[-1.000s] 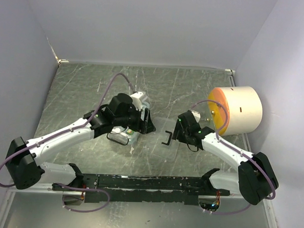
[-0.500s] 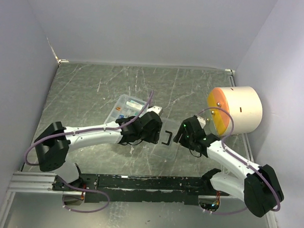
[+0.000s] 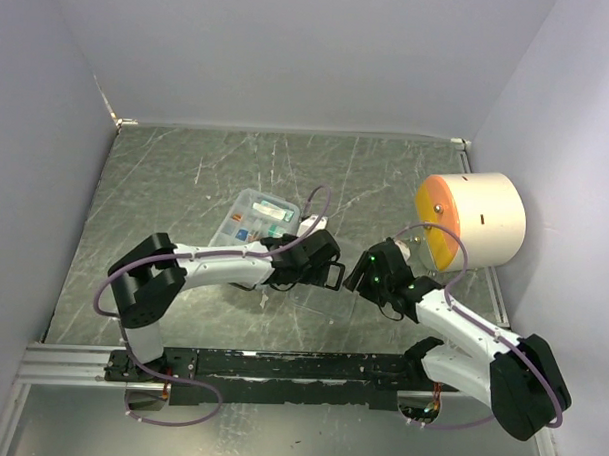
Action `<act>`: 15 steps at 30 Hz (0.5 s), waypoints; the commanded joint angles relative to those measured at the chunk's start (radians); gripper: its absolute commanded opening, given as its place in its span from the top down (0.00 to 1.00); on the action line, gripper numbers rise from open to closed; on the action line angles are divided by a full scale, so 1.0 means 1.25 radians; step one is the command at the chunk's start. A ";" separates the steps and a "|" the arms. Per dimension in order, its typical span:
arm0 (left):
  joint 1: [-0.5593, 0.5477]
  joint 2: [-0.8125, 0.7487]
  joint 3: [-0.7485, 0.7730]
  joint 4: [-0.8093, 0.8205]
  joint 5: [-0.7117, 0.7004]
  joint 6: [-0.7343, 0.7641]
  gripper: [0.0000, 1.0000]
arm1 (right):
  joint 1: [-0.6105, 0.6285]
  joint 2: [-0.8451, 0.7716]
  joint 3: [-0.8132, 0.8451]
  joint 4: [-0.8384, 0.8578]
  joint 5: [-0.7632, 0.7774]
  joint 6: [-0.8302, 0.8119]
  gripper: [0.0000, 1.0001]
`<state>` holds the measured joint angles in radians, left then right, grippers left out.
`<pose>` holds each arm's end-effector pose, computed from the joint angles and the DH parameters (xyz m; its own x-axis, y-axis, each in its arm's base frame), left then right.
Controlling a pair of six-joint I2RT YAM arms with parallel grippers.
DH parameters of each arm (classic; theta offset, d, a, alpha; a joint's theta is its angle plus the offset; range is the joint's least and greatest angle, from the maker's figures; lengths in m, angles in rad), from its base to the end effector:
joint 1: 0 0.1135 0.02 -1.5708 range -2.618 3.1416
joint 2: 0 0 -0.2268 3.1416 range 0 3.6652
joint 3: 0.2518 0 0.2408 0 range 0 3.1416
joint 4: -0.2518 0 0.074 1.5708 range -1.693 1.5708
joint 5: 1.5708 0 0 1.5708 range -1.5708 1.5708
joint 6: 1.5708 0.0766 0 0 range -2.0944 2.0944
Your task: Organize the medicine kit
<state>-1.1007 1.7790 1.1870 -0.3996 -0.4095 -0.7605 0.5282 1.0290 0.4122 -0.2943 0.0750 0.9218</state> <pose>0.1961 -0.3186 0.1343 -0.7703 0.1202 -0.6262 0.2597 0.9561 -0.1359 0.1930 0.1060 0.1030 -0.7813 0.4639 -0.4176 0.2640 0.8518 0.4525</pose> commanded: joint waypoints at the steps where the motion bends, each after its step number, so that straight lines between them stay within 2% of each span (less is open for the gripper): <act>1: -0.004 0.046 0.043 -0.024 -0.063 -0.033 0.16 | -0.004 -0.020 -0.010 0.013 0.000 0.016 0.43; 7: -0.004 0.091 0.053 -0.024 -0.040 -0.047 0.16 | -0.003 -0.013 -0.014 0.017 -0.012 0.007 0.44; 13: -0.004 0.099 0.037 0.021 0.040 -0.038 0.25 | -0.004 -0.007 -0.031 0.049 -0.040 0.011 0.45; 15: -0.004 0.106 0.039 0.021 0.058 -0.037 0.25 | -0.004 -0.004 -0.040 0.060 -0.046 0.017 0.46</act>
<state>-1.0996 1.8828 1.2335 -0.4007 -0.4198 -0.8013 0.5282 1.0210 0.3874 -0.2657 0.0433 0.9306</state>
